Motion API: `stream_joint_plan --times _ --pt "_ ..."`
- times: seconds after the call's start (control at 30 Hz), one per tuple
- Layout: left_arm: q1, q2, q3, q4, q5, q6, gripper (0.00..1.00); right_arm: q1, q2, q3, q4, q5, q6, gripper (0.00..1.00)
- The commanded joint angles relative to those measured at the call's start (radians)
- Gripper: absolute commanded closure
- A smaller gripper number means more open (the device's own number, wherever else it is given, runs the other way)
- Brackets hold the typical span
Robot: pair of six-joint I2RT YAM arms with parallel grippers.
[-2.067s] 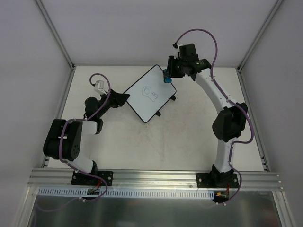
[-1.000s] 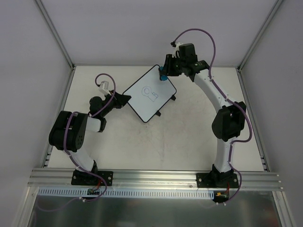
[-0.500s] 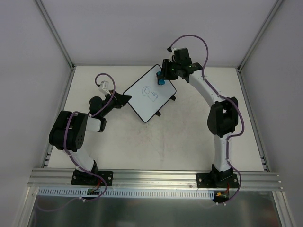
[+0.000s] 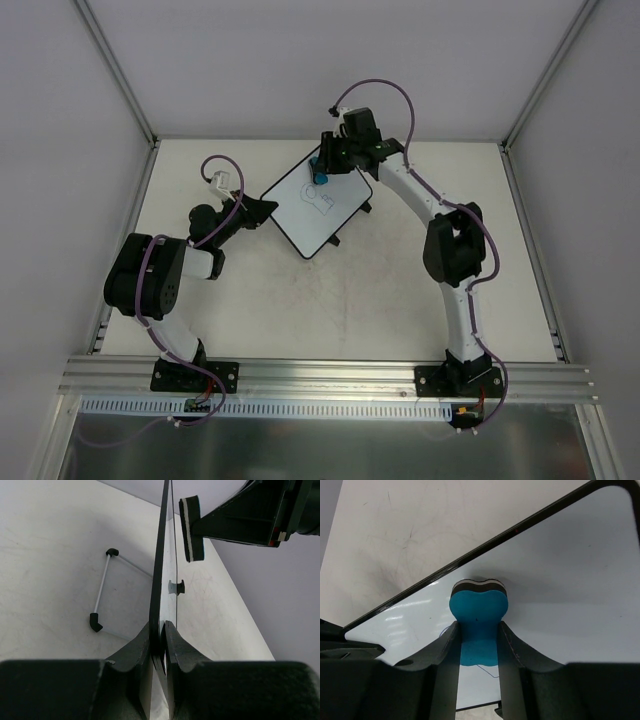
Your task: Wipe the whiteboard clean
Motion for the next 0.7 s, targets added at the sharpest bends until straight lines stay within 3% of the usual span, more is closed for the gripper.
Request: stream_joint_plan --times 0.0,0.67 --pt "-0.010 0.011 0.003 0.073 -0.002 0.047 1.00 0.033 -0.001 0.042 0.027 0.013 -0.021 1.00" --pt "-0.014 0.000 -0.007 0.069 0.005 0.056 1.00 0.076 0.090 0.048 0.053 0.088 0.008 1.00"
